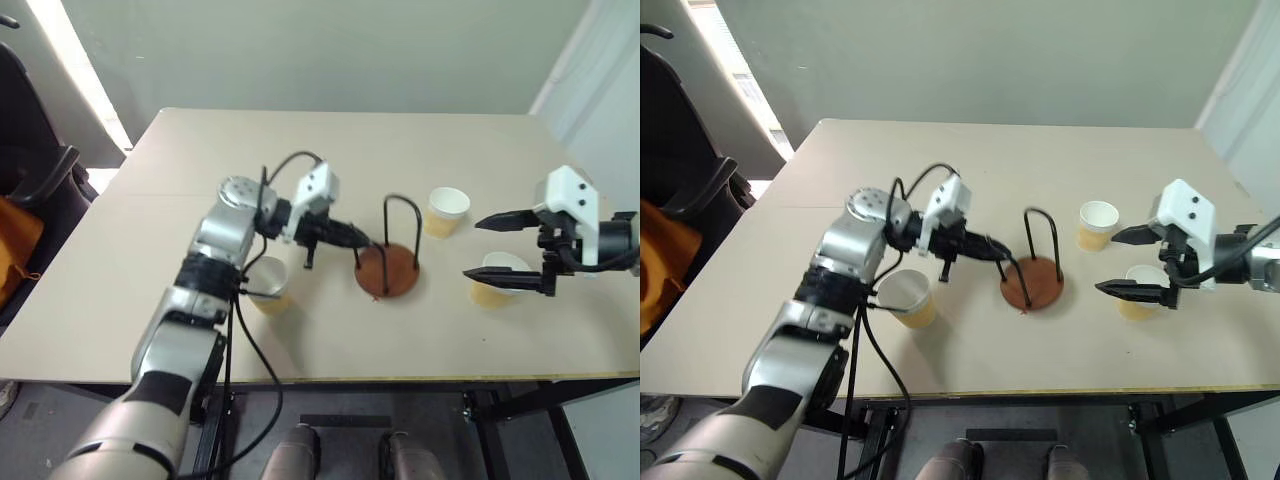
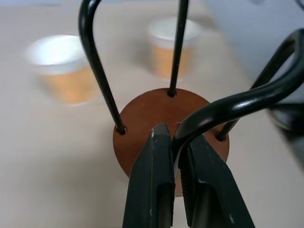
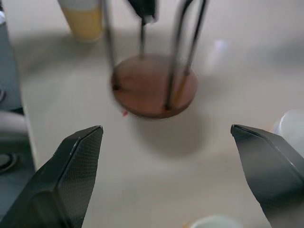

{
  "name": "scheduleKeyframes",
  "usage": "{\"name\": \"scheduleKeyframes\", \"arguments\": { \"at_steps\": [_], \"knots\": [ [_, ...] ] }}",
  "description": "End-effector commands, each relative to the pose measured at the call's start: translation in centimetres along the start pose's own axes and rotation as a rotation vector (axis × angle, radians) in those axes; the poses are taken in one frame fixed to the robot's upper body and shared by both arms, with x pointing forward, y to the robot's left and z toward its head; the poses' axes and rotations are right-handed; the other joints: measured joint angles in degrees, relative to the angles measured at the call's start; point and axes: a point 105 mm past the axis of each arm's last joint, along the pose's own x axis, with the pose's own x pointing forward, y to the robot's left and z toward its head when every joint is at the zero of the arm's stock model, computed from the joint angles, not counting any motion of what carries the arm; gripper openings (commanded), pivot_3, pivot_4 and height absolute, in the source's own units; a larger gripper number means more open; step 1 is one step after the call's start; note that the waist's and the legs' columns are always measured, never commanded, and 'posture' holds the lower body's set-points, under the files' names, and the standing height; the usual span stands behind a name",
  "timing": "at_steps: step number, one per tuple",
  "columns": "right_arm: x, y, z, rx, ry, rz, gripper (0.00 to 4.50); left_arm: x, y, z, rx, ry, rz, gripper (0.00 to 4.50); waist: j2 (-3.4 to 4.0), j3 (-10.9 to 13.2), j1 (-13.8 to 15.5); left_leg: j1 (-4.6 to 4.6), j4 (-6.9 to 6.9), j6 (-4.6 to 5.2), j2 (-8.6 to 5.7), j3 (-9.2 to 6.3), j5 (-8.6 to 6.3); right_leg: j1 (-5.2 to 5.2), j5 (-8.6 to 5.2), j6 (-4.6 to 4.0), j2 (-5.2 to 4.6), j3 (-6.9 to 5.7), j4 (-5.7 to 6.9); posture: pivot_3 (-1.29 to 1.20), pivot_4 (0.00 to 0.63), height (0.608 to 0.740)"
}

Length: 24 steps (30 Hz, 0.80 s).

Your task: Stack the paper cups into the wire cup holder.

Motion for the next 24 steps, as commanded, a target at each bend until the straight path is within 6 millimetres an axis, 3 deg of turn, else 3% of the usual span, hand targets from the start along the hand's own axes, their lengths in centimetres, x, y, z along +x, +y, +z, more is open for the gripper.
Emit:
{"name": "scheduleKeyframes", "arguments": {
  "at_steps": [1,8,14,21,24],
  "knots": [
    [-2.5,0.1,0.4,-0.029,-0.004,-0.013,4.50,-0.1,-0.9,1.5,0.041,-0.023,-0.013,0.03,-0.01,0.00,0.03,0.01,0.01,0.00,0.01,0.00,0.00,0.00,0.00,0.01,0.00,0.00,0.02,0.00,0.150,0.740],
    [-3.3,1.3,-0.3,-0.003,-0.002,0.024,4.50,1.1,-0.5,0.4,0.063,0.034,0.031,0.03,0.02,-0.01,-0.18,0.50,0.00,0.58,0.08,-0.02,-0.34,0.51,-0.03,-0.07,0.01,0.01,-0.03,0.00,0.150,0.740],
    [-2.5,2.3,0.0,-0.006,-0.017,0.056,4.50,2.1,0.2,-0.5,0.091,0.074,0.057,0.03,0.04,-0.02,-0.33,0.59,-0.01,0.65,0.09,-0.02,-0.27,0.71,0.11,-0.40,0.04,0.03,-0.35,0.00,0.150,0.740],
    [-1.7,2.5,0.0,-0.007,-0.018,0.068,4.50,2.5,1.1,-1.5,0.071,0.142,0.075,0.03,0.04,-0.02,-0.30,0.45,-0.01,0.71,0.07,-0.03,-0.31,0.78,0.30,-0.12,0.04,0.02,-0.73,0.00,0.150,0.740],
    [-1.5,2.5,-0.1,-0.006,-0.013,0.069,4.50,2.5,1.1,-1.4,0.053,0.145,0.066,0.84,0.03,-0.02,-0.29,0.42,-0.02,0.73,0.06,-0.04,-0.33,0.78,0.39,0.08,0.04,0.02,-0.78,0.00,0.150,0.740]
  ]
}}
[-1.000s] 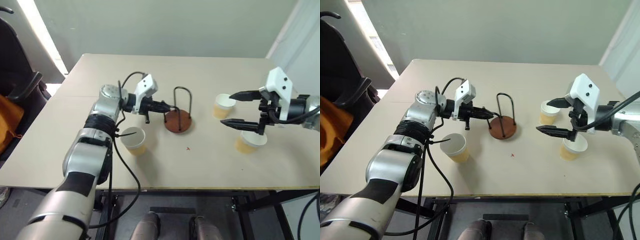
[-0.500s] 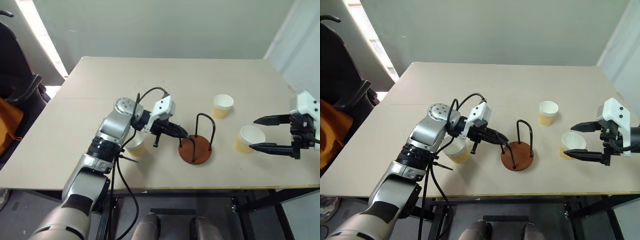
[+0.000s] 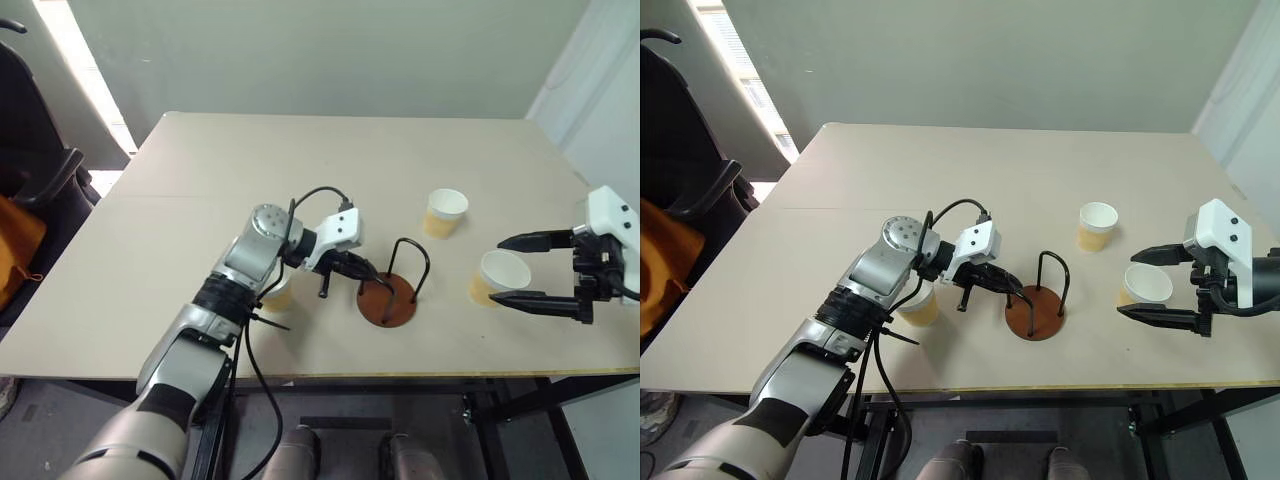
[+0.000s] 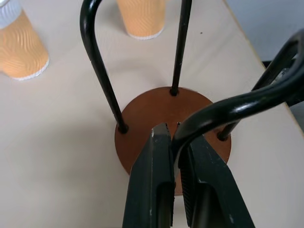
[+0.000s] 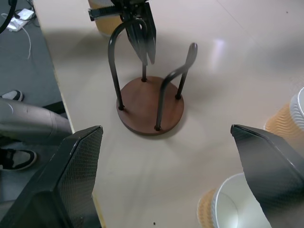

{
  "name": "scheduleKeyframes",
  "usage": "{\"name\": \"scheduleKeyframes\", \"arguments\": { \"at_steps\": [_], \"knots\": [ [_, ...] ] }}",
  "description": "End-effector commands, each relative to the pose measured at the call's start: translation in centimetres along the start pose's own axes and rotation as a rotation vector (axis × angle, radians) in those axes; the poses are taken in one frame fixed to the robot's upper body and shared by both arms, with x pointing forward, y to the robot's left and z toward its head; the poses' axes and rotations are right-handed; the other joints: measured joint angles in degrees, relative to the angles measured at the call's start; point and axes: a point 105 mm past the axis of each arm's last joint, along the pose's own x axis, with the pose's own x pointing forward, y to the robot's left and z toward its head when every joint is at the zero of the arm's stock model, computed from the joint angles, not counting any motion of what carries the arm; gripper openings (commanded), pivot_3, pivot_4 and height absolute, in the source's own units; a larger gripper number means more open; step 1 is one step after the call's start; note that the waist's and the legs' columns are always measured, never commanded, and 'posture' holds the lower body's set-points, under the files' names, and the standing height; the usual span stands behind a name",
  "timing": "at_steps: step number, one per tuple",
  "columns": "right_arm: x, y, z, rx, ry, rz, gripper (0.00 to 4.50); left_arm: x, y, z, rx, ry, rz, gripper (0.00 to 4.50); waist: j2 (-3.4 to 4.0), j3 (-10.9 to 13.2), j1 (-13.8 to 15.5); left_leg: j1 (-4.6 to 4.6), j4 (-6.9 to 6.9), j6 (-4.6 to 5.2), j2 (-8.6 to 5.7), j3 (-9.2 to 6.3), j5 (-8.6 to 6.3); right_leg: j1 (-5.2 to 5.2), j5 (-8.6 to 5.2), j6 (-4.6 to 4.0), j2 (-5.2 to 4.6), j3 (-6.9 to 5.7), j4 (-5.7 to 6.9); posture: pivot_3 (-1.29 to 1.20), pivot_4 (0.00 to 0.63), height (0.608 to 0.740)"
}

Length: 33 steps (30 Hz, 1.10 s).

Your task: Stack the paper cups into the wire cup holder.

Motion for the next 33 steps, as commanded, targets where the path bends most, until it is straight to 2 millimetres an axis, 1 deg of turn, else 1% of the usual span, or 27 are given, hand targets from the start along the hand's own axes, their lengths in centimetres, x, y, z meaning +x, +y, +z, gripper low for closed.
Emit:
{"name": "scheduleKeyframes", "arguments": {
  "at_steps": [1,5,6,7,10,13,14,15,16,17,18,20,21,23,24,25,26,29,31,33],
  "knots": [
    [0.1,0.1,0.7,-0.034,-0.009,0.000,4.50,-0.2,0.3,1.1,0.027,-0.003,-0.002,1.18,0.00,0.00,0.00,0.00,-0.01,0.00,0.00,0.00,-0.01,0.00,0.00,0.00,0.00,0.00,-0.01,0.00,0.150,0.740],
    [0.2,0.0,0.5,-0.033,0.002,0.000,4.50,-0.3,0.1,1.8,0.023,-0.040,-0.020,2.66,0.00,0.00,0.01,-0.02,-0.03,-0.01,0.00,0.00,-0.02,-0.02,-0.02,0.02,0.00,-0.01,-0.01,0.00,0.150,0.740],
    [0.2,-0.1,0.4,-0.033,0.005,0.000,4.50,-0.4,0.0,1.8,0.024,-0.041,-0.021,2.97,0.00,0.00,0.00,-0.02,-0.02,-0.01,0.00,0.00,-0.02,-0.02,-0.02,0.02,0.00,0.00,-0.01,0.00,0.150,0.740],
    [0.2,-0.2,0.4,-0.033,0.008,-0.001,4.50,-0.5,0.0,1.8,0.031,-0.036,-0.019,3.39,0.00,0.00,0.01,-0.02,-0.02,-0.01,0.00,0.00,-0.01,-0.02,-0.02,0.02,0.00,0.00,-0.01,0.00,0.150,0.740],
    [-0.1,-1.1,-0.3,-0.031,0.046,-0.038,4.50,-1.4,-0.3,1.5,0.062,-0.024,-0.032,4.41,0.00,0.00,-0.01,-0.01,-0.02,-0.01,0.00,0.00,-0.01,-0.02,-0.02,0.02,0.00,0.00,0.00,0.00,0.150,0.740],
    [-0.6,-2.6,-1.2,-0.020,0.097,-0.099,4.50,-3.3,-0.6,1.5,0.079,-0.020,-0.028,4.41,0.00,0.00,-0.05,0.00,-0.02,-0.01,0.01,0.00,-0.02,-0.03,-0.02,0.01,0.00,0.00,0.00,0.00,0.150,0.740],
    [-0.7,-3.0,-1.6,-0.023,0.123,-0.116,4.50,-4.5,-0.8,1.4,0.084,-0.018,-0.024,4.41,0.00,0.00,-0.09,0.00,-0.04,-0.01,0.01,0.00,-0.02,-0.03,-0.02,0.01,0.00,0.00,-0.01,0.00,0.150,0.740],
    [-0.8,-3.4,-1.9,-0.026,0.141,-0.125,4.50,-5.3,-1.0,1.4,0.088,-0.016,-0.023,4.41,0.00,0.00,-0.20,0.01,-0.04,0.00,0.02,0.00,-0.02,-0.04,-0.02,0.01,0.01,0.00,0.00,0.00,0.150,0.740],
    [-0.7,-3.9,-2.2,-0.028,0.153,-0.150,4.50,-6.6,-1.2,1.5,0.084,-0.024,-0.013,4.41,0.00,0.00,-0.35,0.01,-0.06,0.01,0.03,0.01,-0.03,-0.07,-0.02,0.00,0.01,0.00,0.00,0.00,0.150,0.740],
    [-0.7,-4.3,-2.3,-0.030,0.161,-0.167,4.50,-7.4,-1.3,1.6,0.082,-0.029,-0.007,4.41,0.00,0.00,-0.38,0.02,-0.08,0.01,0.05,0.00,-0.03,-0.08,-0.02,-0.01,0.02,0.00,0.01,0.00,0.150,0.740],
    [-0.5,-4.9,-2.4,-0.023,0.157,-0.194,4.50,-8.9,-1.4,2.3,0.083,-0.053,0.011,4.41,0.01,0.00,-0.47,0.00,-0.09,0.01,0.06,0.00,-0.04,-0.11,-0.02,-0.02,0.03,-0.01,0.01,0.00,0.150,0.740],
    [-0.2,-5.6,-2.4,-0.013,0.154,-0.220,4.50,-10.5,-1.7,3.3,0.090,-0.089,0.029,4.41,0.01,0.00,-0.57,-0.03,-0.11,0.01,0.08,0.00,-0.04,-0.19,0.00,-0.06,0.03,-0.02,0.03,0.00,0.150,0.740],
    [0.0,-5.6,-2.7,-0.008,0.160,-0.211,4.50,-11.4,-1.4,4.8,0.100,-0.137,0.066,4.41,0.01,0.00,-0.60,-0.04,-0.11,0.01,0.07,-0.01,-0.03,-0.20,0.01,-0.07,0.03,-0.03,0.03,0.00,0.150,0.740],
    [0.4,-5.6,-3.5,-0.008,0.195,-0.194,4.50,-12.5,-0.9,8.4,0.107,-0.255,0.117,4.41,-0.03,0.02,-0.02,-0.09,-0.11,0.01,0.06,-0.06,-0.03,-0.18,0.01,-0.07,0.01,-0.04,0.03,0.00,0.150,0.740],
    [0.6,-5.6,-3.9,-0.004,0.204,-0.187,4.50,-12.5,-1.0,10.0,0.127,-0.301,0.112,4.41,-0.04,0.02,0.25,-0.14,-0.09,0.00,0.04,-0.18,-0.01,-0.18,-0.02,-0.15,0.01,-0.07,0.00,0.00,0.150,0.740],
    [0.8,-5.5,-4.1,0.007,0.202,-0.179,4.50,-12.3,-1.3,10.9,0.141,-0.322,0.102,4.41,-0.04,0.02,0.48,-0.18,-0.07,0.00,0.03,-0.20,-0.01,-0.18,-0.08,-0.29,0.00,-0.08,-0.01,0.00,0.150,0.740],
    [0.9,-5.5,-4.1,0.014,0.198,-0.173,4.50,-12.1,-1.4,11.4,0.149,-0.332,0.094,4.41,-0.03,0.02,0.59,-0.18,-0.05,0.01,0.00,-0.22,-0.02,-0.14,-0.07,-0.45,-0.04,-0.08,-0.02,0.00,0.150,0.740],
    [1.3,-5.4,-4.7,0.048,0.185,-0.151,4.50,-10.0,-1.4,11.7,0.173,-0.263,0.086,4.41,0.06,-0.03,0.51,-0.07,-0.05,0.13,-0.08,-0.02,-0.11,-0.09,-0.04,-0.46,-0.25,-0.05,-0.06,0.00,0.150,0.740],
    [1.5,-5.3,-5.2,0.060,0.197,-0.136,4.50,-8.5,-2.1,11.5,0.184,-0.221,0.038,4.41,0.04,0.00,0.34,-0.01,-0.07,0.13,-0.06,0.06,-0.11,-0.08,0.02,-0.31,-0.30,-0.07,-0.04,0.00,0.150,0.740],
    [1.7,-5.2,-5.7,0.062,0.211,-0.128,4.50,-7.4,-2.5,10.9,0.196,-0.159,0.015,4.41,0.03,0.00,0.07,-0.01,-0.09,0.12,-0.02,0.06,-0.11,-0.10,0.10,-0.15,-0.29,-0.11,-0.04,0.00,0.150,0.740]
  ]
}}
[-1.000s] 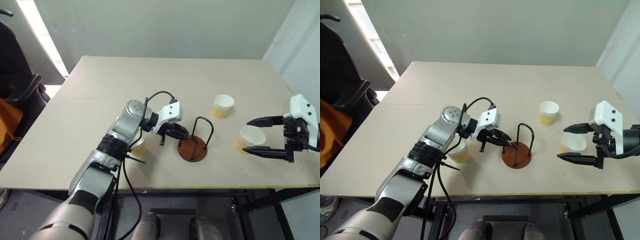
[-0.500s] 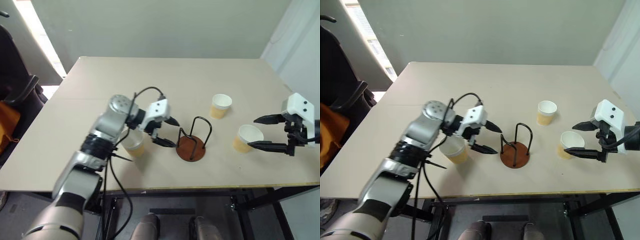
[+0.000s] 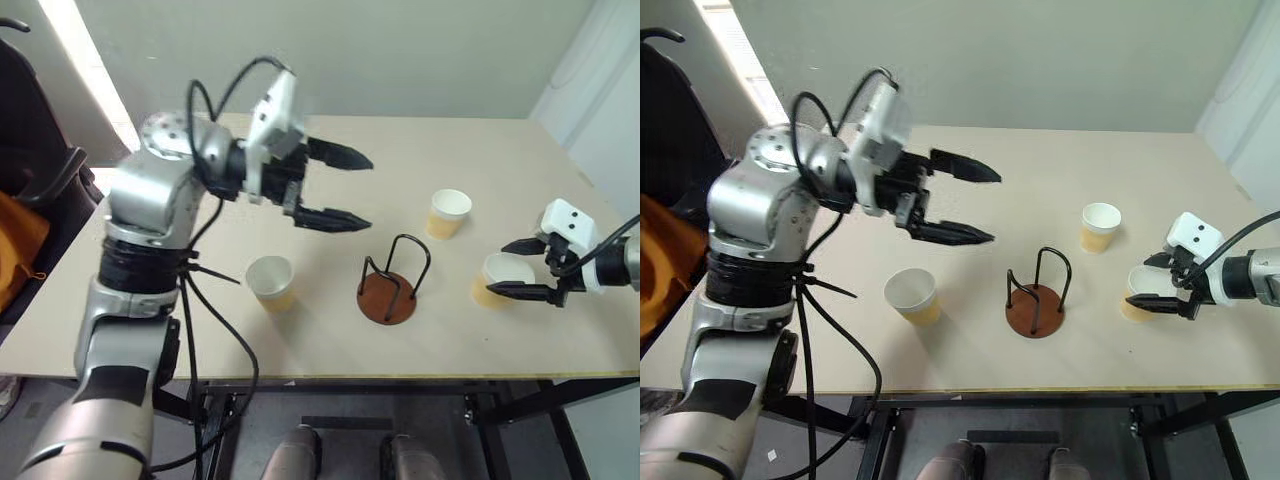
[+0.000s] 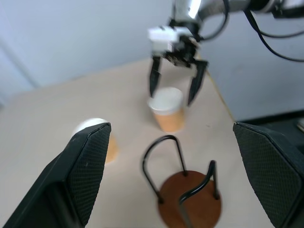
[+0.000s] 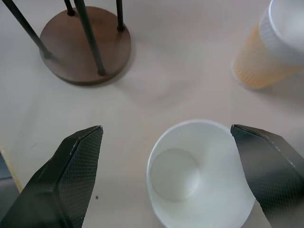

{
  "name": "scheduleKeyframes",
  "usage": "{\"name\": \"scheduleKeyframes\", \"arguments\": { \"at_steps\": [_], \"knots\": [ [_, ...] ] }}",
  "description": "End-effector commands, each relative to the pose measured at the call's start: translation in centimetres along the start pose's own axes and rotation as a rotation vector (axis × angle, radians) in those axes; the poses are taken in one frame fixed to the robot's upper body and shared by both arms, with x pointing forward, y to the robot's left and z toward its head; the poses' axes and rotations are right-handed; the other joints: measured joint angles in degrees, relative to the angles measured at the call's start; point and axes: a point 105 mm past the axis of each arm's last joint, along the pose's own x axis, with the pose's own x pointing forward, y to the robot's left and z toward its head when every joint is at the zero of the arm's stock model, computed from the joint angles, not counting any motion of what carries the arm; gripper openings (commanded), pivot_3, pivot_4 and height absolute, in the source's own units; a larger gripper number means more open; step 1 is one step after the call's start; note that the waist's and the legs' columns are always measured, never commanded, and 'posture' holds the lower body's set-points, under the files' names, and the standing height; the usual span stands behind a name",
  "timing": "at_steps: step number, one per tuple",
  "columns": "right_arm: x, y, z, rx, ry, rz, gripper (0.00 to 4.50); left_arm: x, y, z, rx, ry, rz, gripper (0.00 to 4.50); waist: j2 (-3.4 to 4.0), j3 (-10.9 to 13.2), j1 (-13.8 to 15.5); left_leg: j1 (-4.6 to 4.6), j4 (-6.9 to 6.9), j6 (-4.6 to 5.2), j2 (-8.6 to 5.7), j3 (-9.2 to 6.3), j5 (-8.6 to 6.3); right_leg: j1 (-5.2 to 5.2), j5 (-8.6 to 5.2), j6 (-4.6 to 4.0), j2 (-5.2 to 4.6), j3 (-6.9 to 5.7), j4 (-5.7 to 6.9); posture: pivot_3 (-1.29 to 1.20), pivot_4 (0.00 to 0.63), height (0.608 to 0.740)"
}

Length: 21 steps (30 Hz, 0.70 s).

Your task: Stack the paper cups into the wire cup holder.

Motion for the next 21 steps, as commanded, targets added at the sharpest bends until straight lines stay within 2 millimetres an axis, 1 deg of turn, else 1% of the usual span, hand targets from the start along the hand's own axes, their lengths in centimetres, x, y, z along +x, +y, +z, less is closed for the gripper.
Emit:
{"name": "scheduleKeyframes", "arguments": {
  "at_steps": [1,3,5,9,10,12,15,16,19,20,21],
  "knots": [
    [-0.1,-0.2,0.3,-0.035,0.006,-0.006,4.50,1.3,-1.0,-0.3,0.055,0.087,-0.040,4.41,0.00,0.00,-0.24,0.00,0.00,0.00,0.01,0.00,0.00,-0.01,0.00,0.00,0.00,-0.02,0.00,0.00,0.150,0.740],
    [0.2,-0.2,0.1,-0.037,0.012,-0.002,4.50,1.5,-1.2,-1.0,0.063,0.128,-0.046,4.41,0.00,0.00,-0.44,0.01,0.00,-0.01,0.02,0.00,0.00,-0.01,0.00,0.00,0.00,-0.03,0.00,0.00,0.150,0.740],
    [0.8,-0.2,-0.4,-0.059,0.046,-0.006,4.50,1.7,-1.2,-1.4,0.065,0.158,-0.038,4.41,0.00,0.00,-0.56,0.03,-0.01,-0.01,0.04,0.00,0.00,-0.01,-0.01,-0.01,0.01,-0.03,0.00,0.00,0.150,0.740],
    [1.7,-0.1,-0.8,-0.091,0.077,0.003,4.50,1.6,-1.2,-1.5,0.071,0.174,-0.034,4.41,0.01,0.00,-0.70,0.04,-0.01,-0.02,0.05,0.00,0.01,-0.01,-0.02,-0.04,0.01,-0.03,0.00,0.00,0.150,0.740],
    [2.0,-0.2,-0.9,-0.101,0.083,0.002,4.32,1.6,-1.2,-1.5,0.071,0.177,-0.033,4.44,0.01,0.00,-0.72,0.04,-0.01,-0.02,0.05,0.00,0.01,-0.01,-0.02,-0.05,0.01,-0.03,0.00,0.00,0.150,0.740],
    [2.5,-0.2,-0.9,-0.127,0.096,0.012,3.90,1.6,-1.1,-1.5,0.073,0.181,-0.031,4.45,0.01,0.00,-0.80,0.05,-0.01,-0.02,0.05,0.00,0.01,0.00,-0.01,-0.08,0.01,-0.03,0.00,0.00,0.150,0.740],
    [2.8,-0.5,-0.5,-0.149,0.094,0.023,2.85,1.6,-1.0,-1.6,0.073,0.185,-0.024,4.45,0.01,0.00,-0.81,0.04,0.00,-0.02,0.05,-0.01,0.01,-0.01,0.01,-0.12,0.01,-0.03,0.00,0.00,0.150,0.740],
    [2.7,-0.3,-0.4,-0.154,0.093,0.041,2.45,1.6,-1.0,-1.7,0.073,0.190,-0.021,4.45,0.01,0.01,-0.78,0.04,-0.01,-0.01,0.05,-0.02,0.01,-0.01,0.02,-0.14,0.01,-0.03,0.00,0.00,0.150,0.740],
    [2.0,0.4,-0.2,-0.196,0.112,0.106,1.44,1.4,-0.7,-1.8,0.071,0.197,-0.001,4.45,0.01,0.01,-0.69,0.01,-0.01,-0.02,0.04,-0.03,0.00,-0.01,-0.01,-0.24,0.01,-0.03,0.00,0.00,0.150,0.740],
    [1.5,0.4,0.6,-0.216,0.098,0.111,1.09,1.2,-0.6,-1.8,0.069,0.196,0.007,4.45,0.01,0.01,-0.68,-0.01,-0.02,-0.03,0.04,-0.04,-0.02,-0.01,-0.07,-0.35,0.01,-0.03,0.00,0.00,0.150,0.740],
    [0.8,0.4,1.8,-0.244,0.073,0.112,0.75,0.8,-0.4,-1.7,0.069,0.196,0.018,4.45,0.02,0.01,-0.69,-0.01,-0.02,-0.04,0.04,-0.05,-0.03,-0.01,-0.13,-0.44,0.01,-0.03,-0.01,0.00,0.150,0.740]
  ]
}}
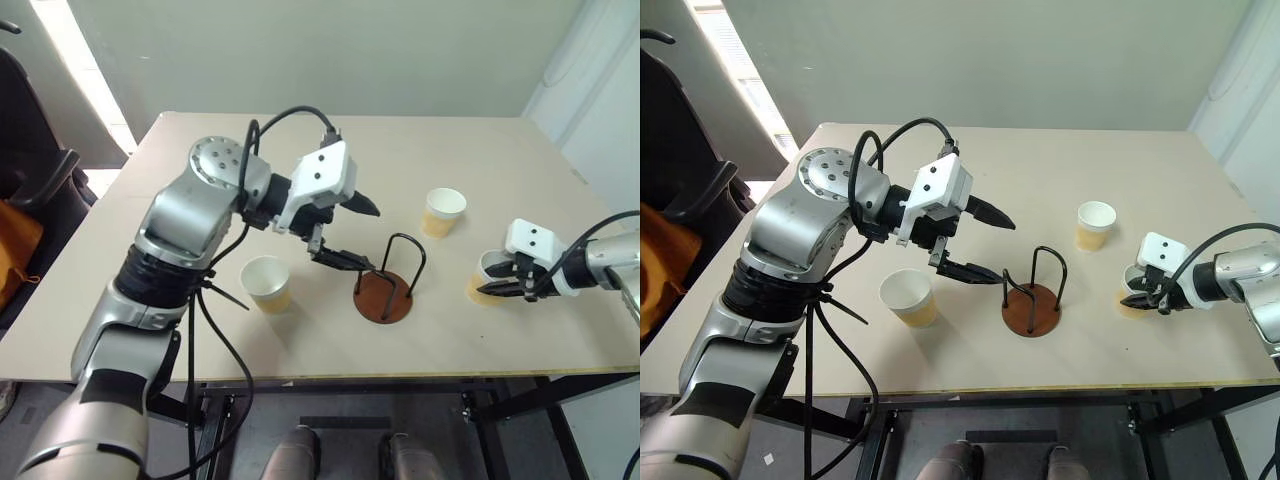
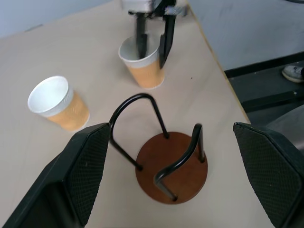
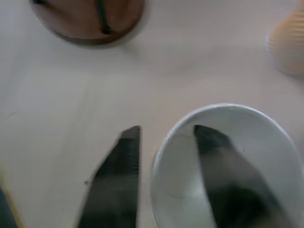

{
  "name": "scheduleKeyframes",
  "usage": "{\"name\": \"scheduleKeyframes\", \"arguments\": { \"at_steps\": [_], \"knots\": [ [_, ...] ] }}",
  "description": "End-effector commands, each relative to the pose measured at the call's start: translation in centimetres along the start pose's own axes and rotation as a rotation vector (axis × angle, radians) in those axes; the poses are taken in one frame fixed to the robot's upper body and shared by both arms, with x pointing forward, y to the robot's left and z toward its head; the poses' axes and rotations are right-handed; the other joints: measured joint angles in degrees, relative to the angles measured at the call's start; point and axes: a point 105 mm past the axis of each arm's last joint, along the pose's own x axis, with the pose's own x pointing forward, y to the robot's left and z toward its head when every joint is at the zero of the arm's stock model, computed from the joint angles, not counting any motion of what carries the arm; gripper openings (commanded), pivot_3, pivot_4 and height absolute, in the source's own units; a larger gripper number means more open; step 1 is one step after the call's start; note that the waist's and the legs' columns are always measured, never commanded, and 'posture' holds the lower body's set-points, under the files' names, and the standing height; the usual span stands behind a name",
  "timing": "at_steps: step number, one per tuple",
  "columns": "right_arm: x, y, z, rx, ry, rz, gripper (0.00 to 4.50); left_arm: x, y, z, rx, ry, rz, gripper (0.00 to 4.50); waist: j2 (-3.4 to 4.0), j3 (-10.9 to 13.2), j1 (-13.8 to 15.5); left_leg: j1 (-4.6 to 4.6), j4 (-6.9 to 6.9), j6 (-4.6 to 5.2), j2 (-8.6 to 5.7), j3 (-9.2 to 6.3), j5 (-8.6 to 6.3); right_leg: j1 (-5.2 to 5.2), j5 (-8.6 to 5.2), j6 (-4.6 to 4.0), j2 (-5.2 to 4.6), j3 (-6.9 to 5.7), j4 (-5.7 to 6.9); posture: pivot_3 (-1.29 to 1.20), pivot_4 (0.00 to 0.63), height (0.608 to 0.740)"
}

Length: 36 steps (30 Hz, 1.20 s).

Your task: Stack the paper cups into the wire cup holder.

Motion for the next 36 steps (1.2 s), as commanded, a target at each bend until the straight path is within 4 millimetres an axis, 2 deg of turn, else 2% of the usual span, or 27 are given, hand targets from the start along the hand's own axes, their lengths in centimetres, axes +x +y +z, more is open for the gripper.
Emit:
{"name": "scheduleKeyframes", "arguments": {
  "at_steps": [1,2,3,8,11,14,18,22,35,36],
  "knots": [
    [-3.2,-0.4,3.9,-0.135,-0.068,-0.012,0.44,-1.2,0.6,0.6,0.034,-0.002,0.049,4.45,0.02,0.01,-0.07,0.00,-0.01,-0.02,0.00,0.01,-0.01,-0.01,-0.01,-0.01,0.00,0.00,0.00,0.00,0.150,0.740],
    [-4.1,-0.5,5.2,-0.169,-0.099,-0.021,0.11,-1.5,0.7,0.5,0.032,-0.001,0.061,4.45,0.09,0.05,-0.12,-0.01,-0.01,-0.05,0.00,0.02,-0.03,-0.04,-0.01,-0.01,0.00,0.00,0.00,0.00,0.150,0.740],
    [-4.8,-0.6,6.2,-0.194,-0.129,-0.025,0.05,-1.7,0.9,0.4,0.030,0.002,0.074,4.45,0.12,0.05,-0.21,-0.04,-0.02,-0.06,0.00,0.03,-0.03,-0.08,-0.01,-0.01,0.00,0.00,0.00,0.00,0.150,0.740],
    [-8.0,-0.3,12.8,-0.350,-0.325,0.009,0.05,-3.3,1.7,-0.6,0.007,0.026,0.147,4.45,0.11,0.05,-0.58,0.01,-0.14,-0.10,0.10,0.03,-0.01,-0.17,-0.15,-0.24,0.16,0.01,0.02,0.00,0.150,0.740],
    [-8.4,1.4,16.4,-0.460,-0.426,0.122,0.05,-4.2,1.7,-1.1,-0.002,0.044,0.171,4.45,0.12,0.05,-0.79,0.02,-0.17,-0.13,0.17,0.00,0.01,-0.23,-0.19,-0.33,0.27,0.01,0.04,0.00,0.150,0.740],
    [-7.4,3.2,18.1,-0.542,-0.452,0.244,0.05,-4.7,1.5,-1.6,-0.012,0.065,0.178,4.45,0.10,0.05,-0.80,0.00,-0.20,-0.19,0.20,-0.06,0.05,-0.29,-0.26,-0.45,0.32,-0.03,0.08,0.00,0.150,0.740],
    [-5.6,3.9,18.7,-0.590,-0.435,0.308,0.05,-5.0,1.3,-1.6,-0.027,0.061,0.189,4.45,0.11,0.05,-0.76,-0.06,-0.19,-0.22,0.16,-0.13,0.06,-0.33,-0.24,-0.54,0.30,-0.04,0.09,0.00,0.150,0.740],
    [-3.7,3.8,17.8,-0.605,-0.379,0.323,0.05,-5.0,1.2,-1.8,-0.032,0.074,0.201,4.45,0.10,0.05,-0.65,-0.16,-0.18,-0.23,0.14,-0.16,0.07,-0.40,-0.18,-0.63,0.28,-0.05,0.11,0.00,0.150,0.740],
    [-1.1,3.1,16.2,-0.630,-0.279,0.312,0.05,-5.2,1.1,-2.1,-0.055,0.087,0.222,4.45,0.10,0.05,-0.84,-0.08,-0.19,-0.33,0.22,-0.15,0.12,-0.51,-0.09,-0.77,0.29,-0.07,0.15,0.00,0.150,0.740],
    [-1.0,3.1,16.0,-0.635,-0.269,0.316,0.42,-5.3,1.2,-2.2,-0.055,0.090,0.224,4.45,0.10,0.05,-0.84,-0.08,-0.20,-0.32,0.21,-0.15,0.12,-0.51,-0.08,-0.79,0.29,-0.07,0.16,0.00,0.150,0.740]
  ]
}}
